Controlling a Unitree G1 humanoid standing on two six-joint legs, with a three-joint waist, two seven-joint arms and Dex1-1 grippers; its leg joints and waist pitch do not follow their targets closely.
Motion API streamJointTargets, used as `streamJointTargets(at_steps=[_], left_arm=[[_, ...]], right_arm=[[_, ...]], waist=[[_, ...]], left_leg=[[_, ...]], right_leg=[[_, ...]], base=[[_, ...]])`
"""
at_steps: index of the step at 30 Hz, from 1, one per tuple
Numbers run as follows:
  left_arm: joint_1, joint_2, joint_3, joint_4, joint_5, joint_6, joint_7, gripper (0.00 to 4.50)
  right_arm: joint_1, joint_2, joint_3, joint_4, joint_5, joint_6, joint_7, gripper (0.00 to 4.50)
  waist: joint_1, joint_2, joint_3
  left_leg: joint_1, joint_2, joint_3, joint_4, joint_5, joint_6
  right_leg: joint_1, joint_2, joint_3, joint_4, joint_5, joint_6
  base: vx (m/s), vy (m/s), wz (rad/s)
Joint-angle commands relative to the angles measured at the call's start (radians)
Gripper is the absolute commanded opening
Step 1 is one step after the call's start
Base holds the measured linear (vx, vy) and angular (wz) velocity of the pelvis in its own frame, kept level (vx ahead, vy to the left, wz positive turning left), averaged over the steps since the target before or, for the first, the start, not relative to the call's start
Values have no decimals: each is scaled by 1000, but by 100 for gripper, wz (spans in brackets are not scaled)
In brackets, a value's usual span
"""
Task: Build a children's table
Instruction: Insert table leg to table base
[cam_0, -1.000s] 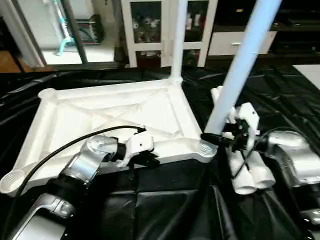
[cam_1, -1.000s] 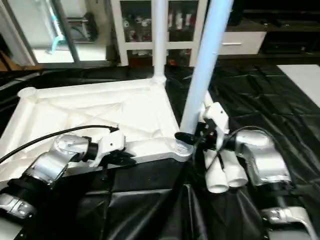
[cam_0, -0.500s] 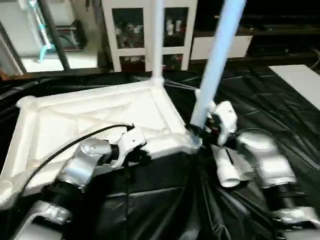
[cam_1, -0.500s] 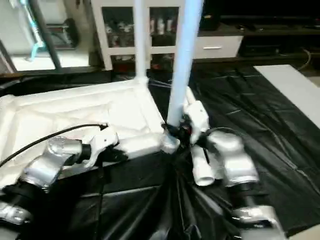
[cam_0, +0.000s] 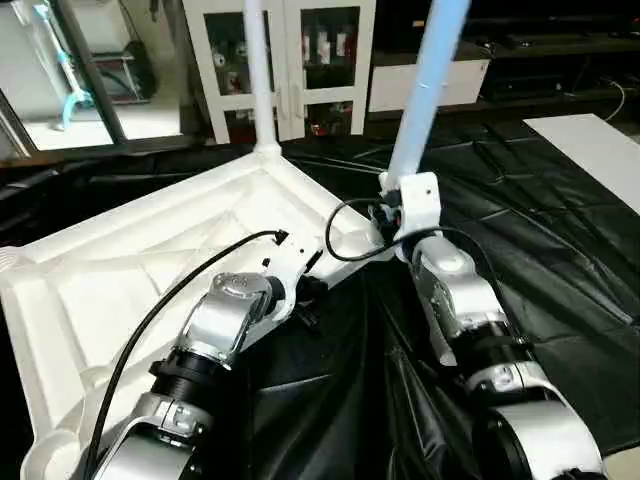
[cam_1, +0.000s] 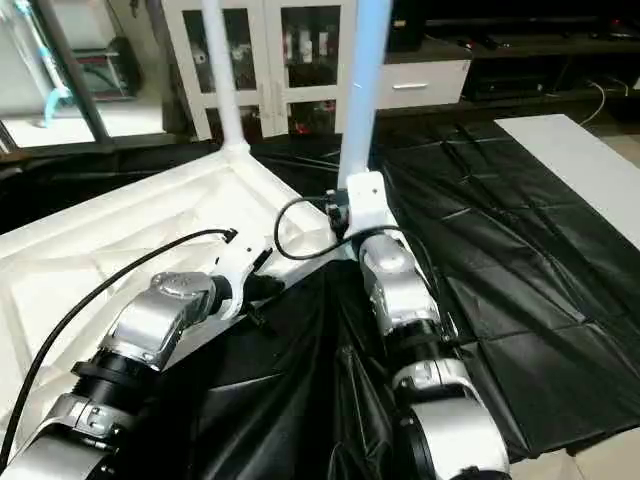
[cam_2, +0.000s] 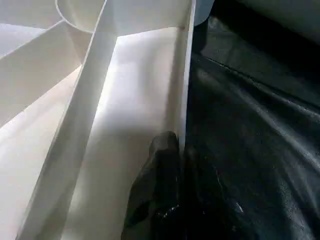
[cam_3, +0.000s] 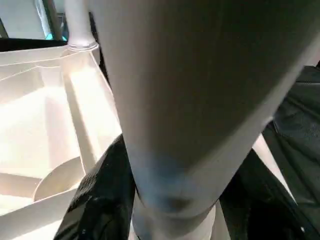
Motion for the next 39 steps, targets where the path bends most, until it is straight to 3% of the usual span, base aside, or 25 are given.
streamJointTargets(at_steps=[1, 3, 6, 7, 8, 10, 11, 15, 17, 20, 22, 23, 25, 30, 32, 39], left_arm=[[-40, -8, 38, -88, -38, -75, 60, 0], [-23, 20, 20, -112, -46, -80, 7, 0], [34, 123, -49, -176, -72, -130, -193, 0], [54, 170, -70, -197, -75, -152, -265, 0], [64, 195, -79, -203, -77, -184, -304, 0], [79, 235, -91, -216, -85, -218, -367, 0], [91, 274, -96, -227, -101, -241, -434, 0], [96, 338, -100, -211, -109, -264, -510, 0], [82, 375, -98, -173, -107, -283, -534, 0], [76, 385, -95, -165, -113, -289, -552, 0], [70, 388, -94, -155, -109, -301, -570, 0], [69, 389, -96, -155, -110, -304, -576, 0], [68, 390, -98, -158, -113, -305, -579, 0], [74, 385, -109, -168, -116, -308, -578, 0], [78, 384, -109, -167, -112, -314, -568, 0], [88, 387, -106, -172, -116, -310, -557, 0]], right_arm=[[86, 127, 85, 182, 53, 107, 158, 184], [75, 111, 88, 185, 51, 108, 205, 184], [81, 40, 128, 121, 80, 136, 435, 184], [93, -6, 161, 78, 87, 149, 555, 184], [102, -33, 182, 52, 90, 157, 623, 184], [118, -79, 208, 14, 100, 180, 724, 184], [134, -130, 232, -23, 117, 208, 827, 184], [163, -234, 273, -74, 142, 243, 1016, 184], [176, -321, 294, -65, 130, 232, 1186, 184], [174, -363, 312, -40, 102, 214, 1269, 184], [171, -389, 333, -4, 57, 176, 1292, 184], [171, -396, 343, 7, 44, 158, 1281, 184], [173, -399, 352, 16, 36, 143, 1264, 184], [182, -374, 340, 70, -7, 27, 1143, 184], [195, -352, 318, 79, -16, -32, 1077, 184], [246, -341, 312, 66, -2, -55, 1048, 184]], waist=[[1, -11, -13], [0, -12, -14], [-9, -10, -15], [-11, 0, -15], [-11, 2, -19], [-11, 1, -22], [-6, -2, -22], [11, -5, -24], [22, -7, -22], [49, -8, -19], [55, -10, -16], [61, -9, -9], [62, -11, -5], [51, -13, -3], [46, -14, -4], [28, -19, -1]], left_leg=[[3, 40, -24, -76, -379, -3], [-4, 40, -23, -75, -351, 13], [-15, 40, -24, -76, -329, 33], [-10, 44, -24, -74, -327, 31], [-7, 47, -25, -70, -301, 31], [0, 49, -19, -65, -239, 35], [1, 47, -18, -62, -196, 47], [11, 48, -10, -51, -136, 94], [16, 51, -6, -51, -149, 95], [22, 57, 0, -52, -159, 73], [22, 57, 2, -54, -183, 56], [27, 59, 3, -61, -251, 27], [32, 61, 1, -66, -316, -6], [35, 59, -10, -73, -394, -49], [38, 59, -12, -75, -416, -55], [38, 57, -22, -79, -505, -63]], right_leg=[[-2, -29, 20, -95, -209, -170], [4, -30, 18, -90, -182, -183], [11, -29, 12, -86, -155, -191], [8, -31, 13, -87, -153, -197], [13, -26, 12, -82, -91, -208], [14, -21, 13, -70, 48, -241], [21, -20, 11, -63, 123, -262], [26, -20, 11, -54, 230, -308], [23, -20, 12, -55, 208, -318], [22, -20, 11, -52, 160, -329], [21, -21, 12, -55, 114, -332], [15, -25, 16, -64, 4, -323], [12, -29, 19, -73, -117, -304], [5, -29, 22, -83, -247, -260], [0, -28, 22, -86, -252, -252], [-9, -27, 21, -97, -366, -210]], base=[[0, 0, 0], [0, 0, 0], [0, 0, 0], [0, 0, 0], [0, 0, 0], [0, 0, 0], [0, 0, 0], [0, 0, 0], [0, 0, 0], [0, 0, 0], [0, 0, 0], [0, 0, 0], [0, 0, 0], [0, 0, 0], [0, 0, 0], [0, 0, 0]])
